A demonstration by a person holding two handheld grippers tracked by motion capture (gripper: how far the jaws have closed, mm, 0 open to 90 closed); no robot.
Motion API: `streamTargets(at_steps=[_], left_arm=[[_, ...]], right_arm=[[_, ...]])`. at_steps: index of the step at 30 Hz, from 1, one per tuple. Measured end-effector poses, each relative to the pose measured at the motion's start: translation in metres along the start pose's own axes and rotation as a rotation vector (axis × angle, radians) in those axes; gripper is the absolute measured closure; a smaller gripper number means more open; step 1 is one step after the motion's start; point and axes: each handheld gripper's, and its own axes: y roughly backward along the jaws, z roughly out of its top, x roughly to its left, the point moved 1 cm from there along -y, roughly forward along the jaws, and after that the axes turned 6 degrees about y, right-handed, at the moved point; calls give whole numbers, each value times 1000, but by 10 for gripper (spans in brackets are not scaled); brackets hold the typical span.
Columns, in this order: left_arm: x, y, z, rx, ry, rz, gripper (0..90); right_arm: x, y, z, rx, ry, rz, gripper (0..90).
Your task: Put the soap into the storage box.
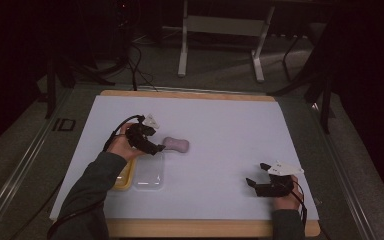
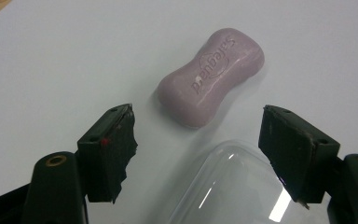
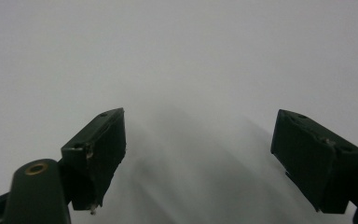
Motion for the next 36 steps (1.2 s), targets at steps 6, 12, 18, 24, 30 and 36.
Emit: streamTargets(at_steps=[6,12,18,24,30,36], left_arm=[[-3,-10,6,7,-16,-14,220],[-8,-18,12,15,-37,-4,149],[-9,-26,16,28,-46,-15,132],[-8,-36,19,56,-60,-23,128],[-10,-49,22,80,-81,12,82],[-11,-59,23,104,-86,9,44]], right_arm=[[0,0,0,1,4,2,176],[0,-1,0,3,6,3,176],[0,-1,0,6,7,4,176],[0,-1,0,12,8,4,176],[0,-1,0,12,9,5,176],[0,-1,0,12,10,5,176]])
